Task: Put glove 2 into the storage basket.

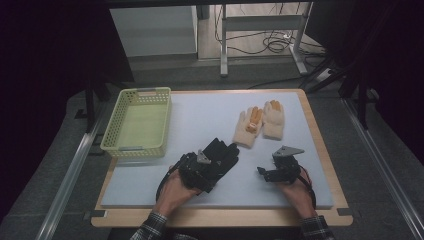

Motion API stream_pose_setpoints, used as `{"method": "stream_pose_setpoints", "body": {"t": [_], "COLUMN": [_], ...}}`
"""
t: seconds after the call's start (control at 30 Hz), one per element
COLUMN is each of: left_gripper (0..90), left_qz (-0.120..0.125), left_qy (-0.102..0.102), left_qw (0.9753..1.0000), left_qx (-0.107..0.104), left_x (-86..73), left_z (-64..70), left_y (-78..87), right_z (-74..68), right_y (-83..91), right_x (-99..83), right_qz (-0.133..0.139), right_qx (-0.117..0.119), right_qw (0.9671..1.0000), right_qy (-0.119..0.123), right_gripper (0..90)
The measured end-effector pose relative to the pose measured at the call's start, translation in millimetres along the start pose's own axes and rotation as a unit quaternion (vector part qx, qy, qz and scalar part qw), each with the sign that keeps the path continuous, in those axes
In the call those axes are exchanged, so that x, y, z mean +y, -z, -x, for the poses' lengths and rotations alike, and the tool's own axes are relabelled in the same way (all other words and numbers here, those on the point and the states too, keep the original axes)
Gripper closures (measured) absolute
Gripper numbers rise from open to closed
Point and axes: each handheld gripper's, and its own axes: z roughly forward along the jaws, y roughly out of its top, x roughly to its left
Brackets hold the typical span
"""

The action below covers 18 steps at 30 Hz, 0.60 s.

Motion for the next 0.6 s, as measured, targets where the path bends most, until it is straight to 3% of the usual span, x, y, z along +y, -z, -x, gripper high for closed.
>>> {"method": "stream_pose_setpoints", "body": {"t": [0.17,0.3,0.53,0.6], "left_gripper": [5.3,22.4,58.3,64.2], "left_qz": [-0.017,-0.024,-0.026,-0.026], "left_qy": [0.004,0.006,0.026,0.028], "left_qw": [0.9998,0.9997,0.9988,0.9986], "left_qx": [0.004,0.005,0.032,0.037], "left_x": [4.0,6.6,9.6,9.5], "left_z": [3.4,8.9,8.6,8.0], "left_y": [3.2,8.1,13.7,14.2], "right_z": [-0.2,-0.3,-0.5,-0.4], "right_y": [-0.2,-0.1,-0.3,-0.1], "right_x": [-0.2,-0.1,-0.2,-0.1], "right_qz": [0.001,0.000,0.001,0.000], "right_qx": [0.000,0.000,0.000,-0.001], "right_qw": [1.0000,1.0000,1.0000,1.0000], "right_qy": [0.000,0.001,0.000,0.001], "right_gripper": [19.9,19.9,19.9,19.9]}}
